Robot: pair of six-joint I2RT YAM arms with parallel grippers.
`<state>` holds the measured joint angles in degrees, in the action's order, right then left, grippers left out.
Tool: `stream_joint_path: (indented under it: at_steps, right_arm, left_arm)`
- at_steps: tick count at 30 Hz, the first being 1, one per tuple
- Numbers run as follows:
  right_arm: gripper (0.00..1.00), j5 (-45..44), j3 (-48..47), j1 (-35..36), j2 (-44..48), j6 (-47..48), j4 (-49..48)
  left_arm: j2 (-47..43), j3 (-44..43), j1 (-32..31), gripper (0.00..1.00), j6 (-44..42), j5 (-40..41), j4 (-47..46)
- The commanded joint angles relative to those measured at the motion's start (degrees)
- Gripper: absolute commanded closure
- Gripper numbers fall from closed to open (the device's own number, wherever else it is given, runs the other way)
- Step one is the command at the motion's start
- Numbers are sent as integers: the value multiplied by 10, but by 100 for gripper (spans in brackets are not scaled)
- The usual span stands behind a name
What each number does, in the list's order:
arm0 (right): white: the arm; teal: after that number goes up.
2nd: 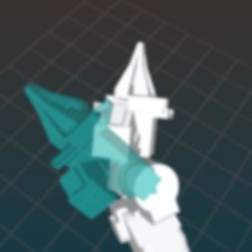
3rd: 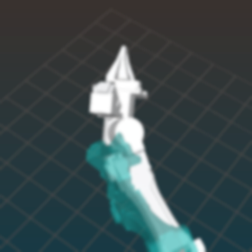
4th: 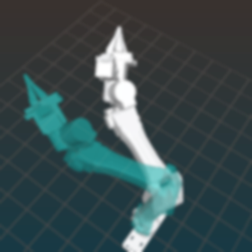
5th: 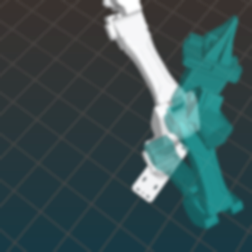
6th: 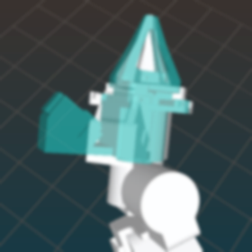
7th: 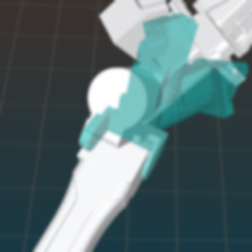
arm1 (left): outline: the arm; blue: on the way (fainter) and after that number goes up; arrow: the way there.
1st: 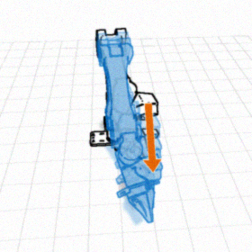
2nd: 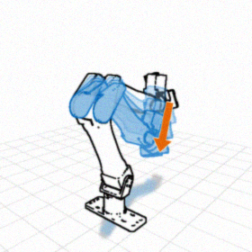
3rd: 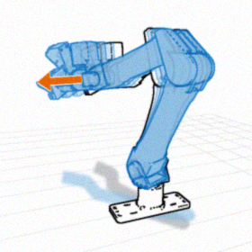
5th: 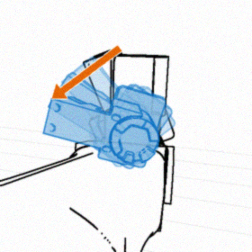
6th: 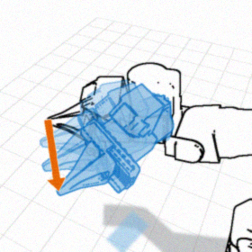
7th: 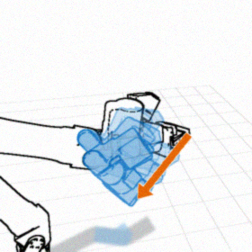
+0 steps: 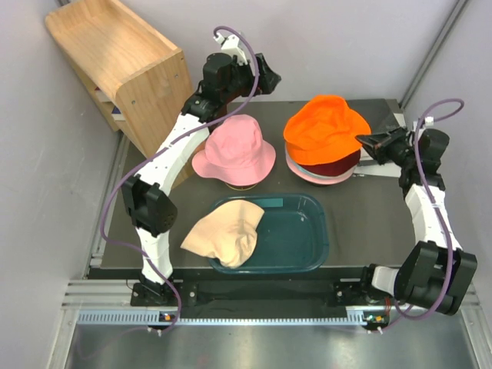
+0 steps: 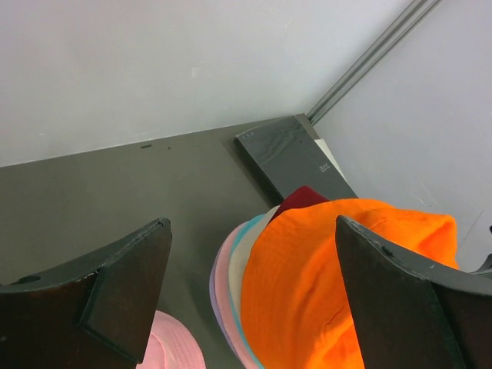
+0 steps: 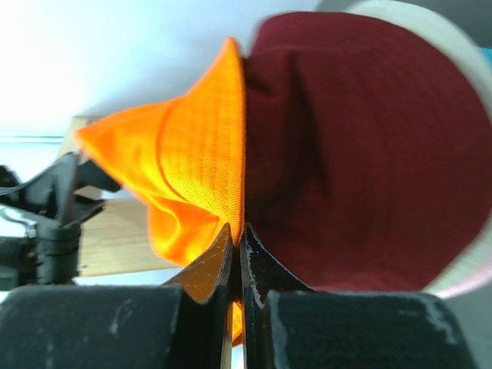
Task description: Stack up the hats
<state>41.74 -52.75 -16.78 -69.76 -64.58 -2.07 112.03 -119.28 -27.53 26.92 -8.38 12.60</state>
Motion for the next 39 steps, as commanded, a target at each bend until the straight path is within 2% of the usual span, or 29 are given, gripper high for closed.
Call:
stream_joint_path:
  at_steps: [1,6,13,19,25,30,39]
  right_arm:
    - [100,-31,33,-17,-8,59,-13]
    - [100,-27,43,-24,-37,79,-28]
    - [100,-38,38,-26,-57,142,14]
    - [92,-46,35,-34,-64,158,12]
    - [92,-39,-5,-45,-107,177,0]
    - [90,-32,-55,-46,-148,191,4]
    - [88,-29,-51,-46,-173,198,4]
  left_arm:
    - [-22,7,3,9,0,-13,-2]
    - [-17,21,1,9,6,-34,-11]
    - [14,26,-24,11,41,-76,-37]
    - [41,49,-30,11,119,-145,-122]
    - [66,68,-30,14,184,-196,-215]
    - [71,76,-30,17,185,-199,-218]
    - [104,76,-31,26,198,-228,-221]
